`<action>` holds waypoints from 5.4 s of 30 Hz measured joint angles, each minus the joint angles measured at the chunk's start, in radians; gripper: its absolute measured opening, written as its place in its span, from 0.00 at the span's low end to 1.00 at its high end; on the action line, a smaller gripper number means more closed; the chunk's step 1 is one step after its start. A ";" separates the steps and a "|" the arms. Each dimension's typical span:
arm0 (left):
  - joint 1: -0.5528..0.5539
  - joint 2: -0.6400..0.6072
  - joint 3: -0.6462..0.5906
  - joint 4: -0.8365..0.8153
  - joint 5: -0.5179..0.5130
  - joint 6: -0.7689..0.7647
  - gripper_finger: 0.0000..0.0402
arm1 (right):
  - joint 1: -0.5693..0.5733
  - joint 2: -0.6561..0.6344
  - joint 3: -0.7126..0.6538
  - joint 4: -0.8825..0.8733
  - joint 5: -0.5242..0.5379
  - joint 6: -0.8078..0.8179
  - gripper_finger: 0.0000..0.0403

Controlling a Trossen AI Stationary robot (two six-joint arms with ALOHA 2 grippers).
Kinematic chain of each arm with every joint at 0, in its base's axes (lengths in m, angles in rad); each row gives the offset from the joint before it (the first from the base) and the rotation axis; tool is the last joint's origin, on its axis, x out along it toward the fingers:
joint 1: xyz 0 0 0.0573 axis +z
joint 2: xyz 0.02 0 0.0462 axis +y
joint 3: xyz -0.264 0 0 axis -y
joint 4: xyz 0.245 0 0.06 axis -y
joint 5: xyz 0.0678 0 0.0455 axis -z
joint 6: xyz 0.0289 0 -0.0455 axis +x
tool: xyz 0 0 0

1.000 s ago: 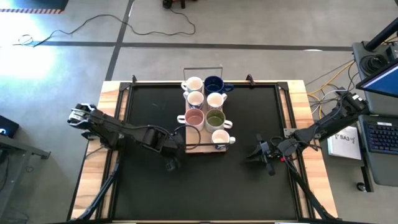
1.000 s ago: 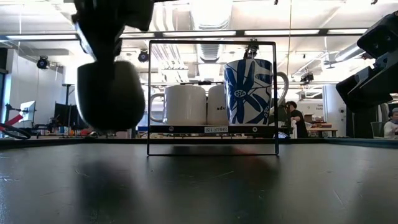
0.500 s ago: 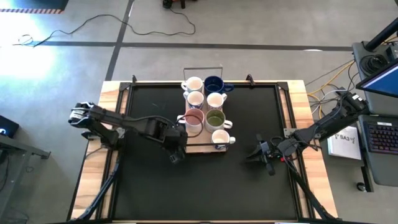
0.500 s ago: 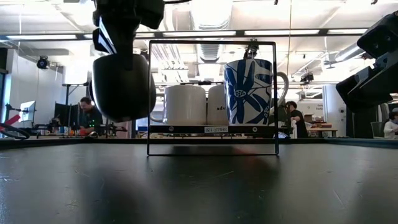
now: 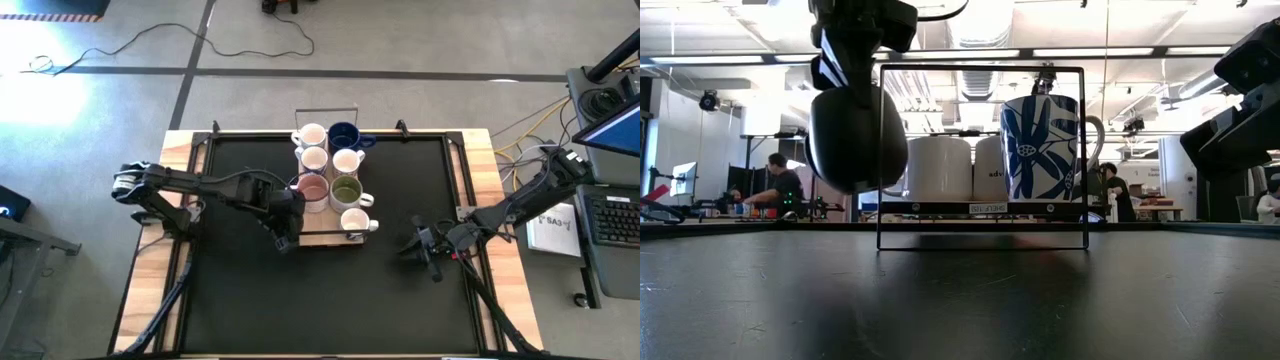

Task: Place coffee mugs
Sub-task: Put the black mug on the shelf, then return to Home Position

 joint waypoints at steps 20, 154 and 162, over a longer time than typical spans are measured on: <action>0.092 0.070 0.078 -0.002 0.082 0.092 0.03 | 0.000 0.000 0.000 0.000 0.000 0.000 0.19; -0.072 -0.317 -0.189 0.150 -0.269 0.004 0.21 | 0.000 0.000 0.000 0.000 0.000 0.000 0.19; -0.071 -0.637 -0.656 0.690 -0.271 0.243 0.20 | 0.000 0.000 0.000 0.000 0.000 0.000 0.19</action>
